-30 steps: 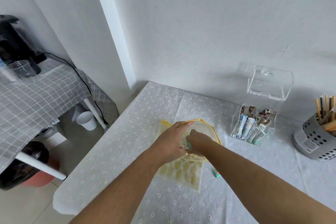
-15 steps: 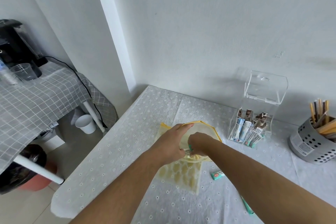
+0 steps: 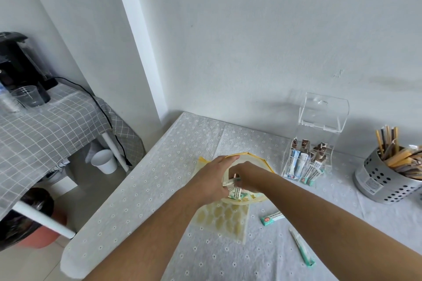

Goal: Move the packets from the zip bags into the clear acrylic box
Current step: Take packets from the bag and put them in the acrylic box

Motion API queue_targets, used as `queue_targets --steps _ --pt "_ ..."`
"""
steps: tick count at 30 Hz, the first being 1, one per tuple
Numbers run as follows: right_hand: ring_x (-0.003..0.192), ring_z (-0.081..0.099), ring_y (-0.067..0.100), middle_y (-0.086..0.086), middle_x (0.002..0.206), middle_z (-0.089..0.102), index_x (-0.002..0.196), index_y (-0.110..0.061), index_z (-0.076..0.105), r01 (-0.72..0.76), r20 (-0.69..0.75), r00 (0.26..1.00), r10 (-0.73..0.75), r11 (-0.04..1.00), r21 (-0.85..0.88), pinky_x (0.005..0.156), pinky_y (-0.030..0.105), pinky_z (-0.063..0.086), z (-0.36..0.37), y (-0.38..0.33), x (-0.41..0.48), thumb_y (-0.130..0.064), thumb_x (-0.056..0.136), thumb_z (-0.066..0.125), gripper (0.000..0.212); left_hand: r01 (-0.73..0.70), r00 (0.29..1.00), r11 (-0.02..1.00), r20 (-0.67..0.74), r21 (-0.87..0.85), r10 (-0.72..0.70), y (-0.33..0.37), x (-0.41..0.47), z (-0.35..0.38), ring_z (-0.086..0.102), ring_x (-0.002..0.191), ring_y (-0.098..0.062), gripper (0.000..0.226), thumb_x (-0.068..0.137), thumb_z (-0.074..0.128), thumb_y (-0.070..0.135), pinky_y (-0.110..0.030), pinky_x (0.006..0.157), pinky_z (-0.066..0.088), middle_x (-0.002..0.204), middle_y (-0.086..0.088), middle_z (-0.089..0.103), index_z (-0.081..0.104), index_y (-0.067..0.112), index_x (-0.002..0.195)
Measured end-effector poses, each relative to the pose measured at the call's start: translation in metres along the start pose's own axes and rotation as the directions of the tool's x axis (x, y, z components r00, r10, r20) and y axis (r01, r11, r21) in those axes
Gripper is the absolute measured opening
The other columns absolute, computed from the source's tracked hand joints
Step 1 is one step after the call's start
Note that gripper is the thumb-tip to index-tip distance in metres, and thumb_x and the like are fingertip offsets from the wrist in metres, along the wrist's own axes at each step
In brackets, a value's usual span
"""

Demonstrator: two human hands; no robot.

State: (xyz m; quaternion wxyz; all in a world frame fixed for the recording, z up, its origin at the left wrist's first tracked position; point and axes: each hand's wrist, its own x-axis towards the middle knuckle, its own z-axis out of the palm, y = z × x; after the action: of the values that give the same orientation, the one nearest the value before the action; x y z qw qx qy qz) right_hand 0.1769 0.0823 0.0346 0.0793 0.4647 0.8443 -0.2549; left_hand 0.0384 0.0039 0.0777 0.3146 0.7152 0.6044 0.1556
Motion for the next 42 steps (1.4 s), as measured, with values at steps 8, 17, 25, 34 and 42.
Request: queue_targets --steps 8,17,25,34,42 --pt "0.087 0.058 0.016 0.006 0.104 0.069 0.098 -0.011 0.068 0.028 -0.061 0.998 -0.027 1.000 0.004 0.074 0.024 0.043 -0.002 0.000 -0.005 -0.016 0.083 0.068 0.016 0.009 1.000 1.000 0.012 0.008 -0.009 0.000 0.000 0.001 0.050 0.087 -0.012 0.083 0.078 0.059 0.002 -0.017 0.075 0.039 0.144 0.013 0.033 0.025 0.037 0.145" --pt "0.104 0.059 0.017 -0.002 0.107 0.070 0.100 -0.020 0.071 0.045 -0.080 0.996 -0.043 0.999 0.012 0.084 0.025 0.045 -0.011 -0.008 -0.015 -0.011 0.086 0.051 0.026 0.032 0.999 0.999 0.008 -0.005 -0.032 -0.005 0.004 0.001 0.055 0.105 -0.022 0.084 0.077 0.060 0.003 -0.019 0.077 0.040 0.143 0.012 0.033 0.025 0.037 0.145" --pt "0.085 0.062 0.012 -0.002 0.097 0.071 0.098 -0.020 0.072 0.084 -0.233 0.971 -0.055 0.989 0.118 0.072 0.016 0.040 -0.044 -0.005 -0.051 -0.014 0.084 0.057 0.021 0.034 0.999 0.999 0.022 0.026 -0.035 0.001 0.015 -0.005 0.053 0.099 -0.020 0.084 0.076 0.063 0.007 -0.021 0.081 0.041 0.139 0.006 0.038 0.026 0.033 0.146" --pt "0.056 0.066 0.013 -0.001 0.070 0.069 0.076 -0.022 0.068 -0.005 -0.461 0.844 0.273 0.865 0.502 0.056 0.020 0.057 -0.101 0.077 -0.104 -0.001 0.083 0.064 0.022 0.010 1.000 1.000 0.026 0.016 -0.010 0.012 0.037 -0.010 0.045 0.084 -0.011 0.073 0.078 0.061 0.007 -0.020 0.074 0.039 0.133 0.006 0.040 0.035 0.031 0.141" --pt "0.056 0.055 0.016 0.007 0.084 0.068 0.089 -0.012 0.070 -0.286 -0.548 0.686 0.478 0.870 0.401 0.048 0.023 0.042 -0.106 0.150 -0.113 -0.007 0.085 0.058 0.014 0.008 0.999 1.000 0.035 -0.013 -0.008 0.016 0.044 -0.003 0.052 0.070 -0.008 0.072 0.077 0.061 0.005 -0.014 0.065 0.040 0.123 0.008 0.044 0.037 0.032 0.140"
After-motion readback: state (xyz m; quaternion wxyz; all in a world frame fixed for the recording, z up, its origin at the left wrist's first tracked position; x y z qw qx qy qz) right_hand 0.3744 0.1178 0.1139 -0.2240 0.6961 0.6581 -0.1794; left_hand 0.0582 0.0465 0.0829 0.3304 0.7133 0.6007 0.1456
